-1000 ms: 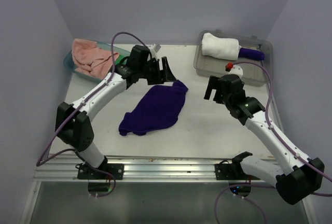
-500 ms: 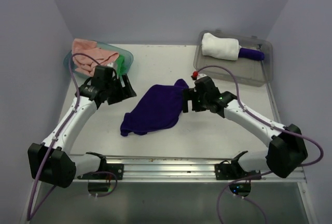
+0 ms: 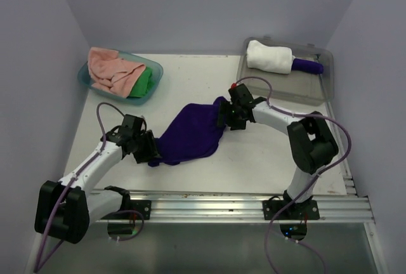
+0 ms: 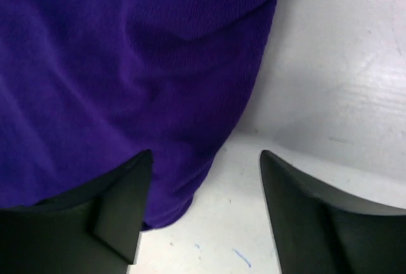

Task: Roll the towels
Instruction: Flatten the towel

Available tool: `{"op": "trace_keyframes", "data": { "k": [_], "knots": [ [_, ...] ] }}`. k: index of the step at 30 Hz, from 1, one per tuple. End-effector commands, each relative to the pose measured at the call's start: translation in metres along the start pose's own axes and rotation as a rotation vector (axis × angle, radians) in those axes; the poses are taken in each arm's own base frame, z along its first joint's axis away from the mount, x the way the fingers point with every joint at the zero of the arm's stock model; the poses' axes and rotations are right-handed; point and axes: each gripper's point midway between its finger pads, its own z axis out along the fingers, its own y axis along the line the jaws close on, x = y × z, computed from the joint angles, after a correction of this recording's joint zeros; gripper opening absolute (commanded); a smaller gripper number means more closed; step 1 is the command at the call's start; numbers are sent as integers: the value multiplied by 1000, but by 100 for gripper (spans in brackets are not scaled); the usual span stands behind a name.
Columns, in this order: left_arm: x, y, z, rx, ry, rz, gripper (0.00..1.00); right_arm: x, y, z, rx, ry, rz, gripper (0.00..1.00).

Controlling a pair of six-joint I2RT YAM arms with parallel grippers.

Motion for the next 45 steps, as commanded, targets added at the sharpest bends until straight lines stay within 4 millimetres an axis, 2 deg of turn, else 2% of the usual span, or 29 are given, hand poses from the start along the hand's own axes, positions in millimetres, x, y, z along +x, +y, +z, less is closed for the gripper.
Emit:
{"op": "trace_keyframes", "data": {
  "k": [1, 3, 4, 6, 8, 10, 13, 14, 16, 17, 18, 19, 21, 23, 24, 25, 27, 28, 29, 30, 31, 32, 33, 34, 36, 37, 39, 42, 45],
  "knots": [
    [-3, -12, 11, 72, -10, -5, 39, -13, 23, 9, -69, -4, 37, 66],
    [-8, -12, 10, 58, -21, 7, 24, -18, 26, 10, -78, -21, 43, 50],
    [-12, -13, 7, 54, -31, 12, 12, -18, 26, 11, -80, -25, 45, 34],
    [-27, -20, -3, 51, -70, 35, 0, -27, 32, 9, -102, -54, 47, 23],
    [-40, -27, -11, 46, -96, 52, 0, -41, 43, 4, -126, -84, 40, 4],
    [-66, -43, -30, 58, -160, 81, 0, -52, 44, 0, -115, -86, 39, 0],
    [-108, -68, -67, 69, -275, 128, 0, -93, 54, -30, -133, -175, 34, 0],
    [-115, -69, -80, 53, -292, 133, 0, -119, 61, -57, -163, -251, 35, 0],
    [-153, -90, -123, 70, -425, 152, 0, -139, 66, -89, -184, -322, 31, 0],
    [-162, -98, -139, 89, -461, 163, 0, -159, 71, -124, -198, -409, 21, 0],
    [-180, -106, -171, 89, -550, 171, 0, -163, 72, -142, -195, -439, 12, 0],
    [-187, -111, -185, 94, -585, 175, 0, -172, 76, -165, -199, -492, 1, 0],
    [-199, -122, -224, 118, -669, 187, 0, -176, 75, -214, -195, -599, -10, 0],
    [-200, -131, -244, 159, -709, 207, 0, -167, 68, -231, -191, -638, -5, 0],
    [-199, -138, -254, 197, -719, 225, 0, -165, 65, -257, -199, -705, 1, 0],
    [-196, -141, -260, 218, -731, 235, 0, -155, 55, -253, -175, -700, 9, 0],
    [-186, -143, -258, 260, -712, 247, 0, -139, 36, -270, -130, -738, 30, 0],
    [-180, -143, -255, 273, -698, 251, 0, -124, 17, -252, -71, -706, 42, 0],
    [-171, -137, -232, 272, -653, 253, 0, -115, 5, -246, -33, -695, 56, 0],
    [-159, -137, -229, 318, -636, 255, 0, -105, -12, -248, 25, -713, 73, 0],
    [-150, -135, -216, 334, -602, 253, 0, -88, -33, -226, 95, -664, 79, 0],
    [-135, -124, -179, 326, -526, 239, 13, -78, -46, -218, 142, -645, 84, 0],
    [-118, -126, -163, 380, -454, 240, 54, -67, -60, -209, 199, -612, 85, 0],
    [-107, -123, -149, 399, -407, 236, 65, -55, -76, -193, 262, -571, 81, 20],
    [-82, -106, -110, 373, -290, 204, 75, -39, -94, -181, 333, -505, 76, 63],
    [-80, -101, -105, 353, -276, 196, 79, -35, -100, -175, 364, -482, 78, 72],
    [-85, -86, -102, 267, -299, 186, 79, -33, -104, -175, 374, -481, 82, 82],
    [-103, -75, -109, 160, -359, 173, 78, -39, -90, -175, 305, -492, 66, 82],
    [-115, -65, -96, 75, -357, 154, 74, -41, -79, -171, 258, -471, 53, 82]
  ]
}}
